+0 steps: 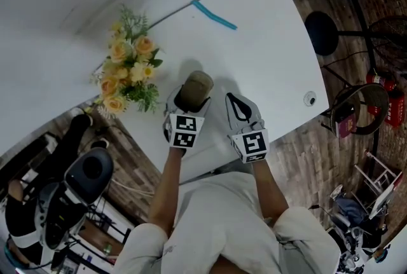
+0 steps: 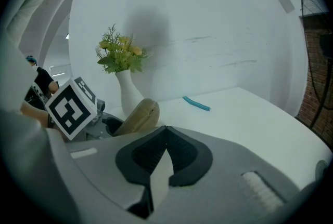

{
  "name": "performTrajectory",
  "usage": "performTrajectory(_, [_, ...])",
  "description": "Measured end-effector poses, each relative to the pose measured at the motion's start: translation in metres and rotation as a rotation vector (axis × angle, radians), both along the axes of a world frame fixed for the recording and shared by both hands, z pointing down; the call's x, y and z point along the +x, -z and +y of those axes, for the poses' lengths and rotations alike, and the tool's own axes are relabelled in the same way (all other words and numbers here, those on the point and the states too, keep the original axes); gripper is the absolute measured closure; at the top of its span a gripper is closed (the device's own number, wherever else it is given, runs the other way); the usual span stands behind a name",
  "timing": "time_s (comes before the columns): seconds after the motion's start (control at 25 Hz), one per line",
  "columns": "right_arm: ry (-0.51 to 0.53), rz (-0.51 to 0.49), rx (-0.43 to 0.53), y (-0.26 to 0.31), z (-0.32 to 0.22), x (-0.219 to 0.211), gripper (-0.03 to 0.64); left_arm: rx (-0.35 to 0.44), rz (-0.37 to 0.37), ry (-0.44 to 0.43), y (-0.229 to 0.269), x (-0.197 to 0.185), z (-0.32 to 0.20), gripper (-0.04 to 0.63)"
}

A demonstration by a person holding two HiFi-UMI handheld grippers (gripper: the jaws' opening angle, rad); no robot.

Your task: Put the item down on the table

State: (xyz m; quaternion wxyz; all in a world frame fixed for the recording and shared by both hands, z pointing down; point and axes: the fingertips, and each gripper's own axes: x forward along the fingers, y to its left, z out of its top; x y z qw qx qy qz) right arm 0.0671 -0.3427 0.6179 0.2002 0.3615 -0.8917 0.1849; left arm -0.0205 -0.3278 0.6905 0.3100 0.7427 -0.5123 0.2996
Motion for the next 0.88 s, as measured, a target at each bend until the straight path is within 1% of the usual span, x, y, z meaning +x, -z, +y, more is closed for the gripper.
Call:
performTrajectory(0.16, [-0.005, -0.002, -0.003, -0.001, 0.0, 0.002, 0.614, -0.006, -0.011, -0.009, -0.004, 0.003, -0.001, 0.187])
performTrajectory(0.52, [-0.015, 0.002, -0.009, -0.004, 0.004, 0.007, 0.614, -0.045, -0.048, -0.011, -0.017, 0.004, 0.001, 0.186])
performTrajectory(0.64, [-0.016, 0.003, -0.006, -0.003, 0.005, 0.009, 0.614, -0.056, -0.05, -0.01, -0.021, 0.006, 0.002, 0.184])
performTrajectory(0.76, [-0.019, 0.004, -0.003, -0.003, 0.005, 0.011, 0.614, -0.039, -0.059, -0.014, -0.02, 0.007, -0.002, 0.183])
performTrajectory(0.88, [-0.019, 0.009, 0.003, -0.002, 0.005, 0.013, 0.614, 0.001, -0.06, -0.011, -0.013, 0.006, -0.011, 0.183])
